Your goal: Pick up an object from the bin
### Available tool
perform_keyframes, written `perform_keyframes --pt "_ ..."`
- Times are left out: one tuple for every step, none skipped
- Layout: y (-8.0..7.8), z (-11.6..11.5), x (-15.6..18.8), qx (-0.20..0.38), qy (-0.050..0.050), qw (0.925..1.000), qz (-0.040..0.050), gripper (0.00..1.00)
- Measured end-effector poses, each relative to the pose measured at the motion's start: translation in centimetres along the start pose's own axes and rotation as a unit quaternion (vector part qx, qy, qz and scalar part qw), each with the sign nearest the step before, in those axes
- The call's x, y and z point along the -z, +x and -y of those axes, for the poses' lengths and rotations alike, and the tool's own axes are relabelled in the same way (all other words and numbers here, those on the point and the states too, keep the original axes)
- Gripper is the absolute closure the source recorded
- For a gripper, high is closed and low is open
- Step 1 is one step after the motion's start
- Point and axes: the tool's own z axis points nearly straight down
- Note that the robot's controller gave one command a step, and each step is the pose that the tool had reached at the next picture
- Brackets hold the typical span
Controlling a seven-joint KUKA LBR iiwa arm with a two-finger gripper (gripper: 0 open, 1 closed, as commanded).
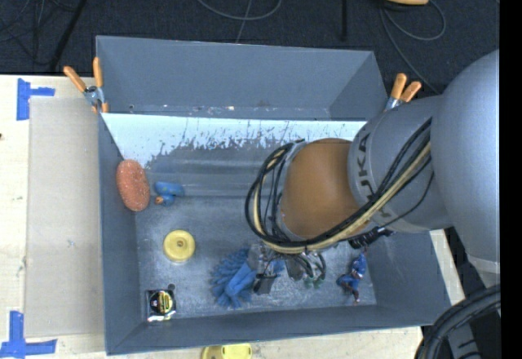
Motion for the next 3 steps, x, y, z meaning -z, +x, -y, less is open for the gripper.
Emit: perform_keyframes --pt "0.0 -0.3 0.6 0.002 -0.001 1.0 0.0003 1.0" --pt "-0.9 -1.9 10.7 0.08 0.0 0.9968 0.0009 1.0" --pt "-0.9 -2.0 10.7 0.08 0.0 0.9968 0.0009 1.0"
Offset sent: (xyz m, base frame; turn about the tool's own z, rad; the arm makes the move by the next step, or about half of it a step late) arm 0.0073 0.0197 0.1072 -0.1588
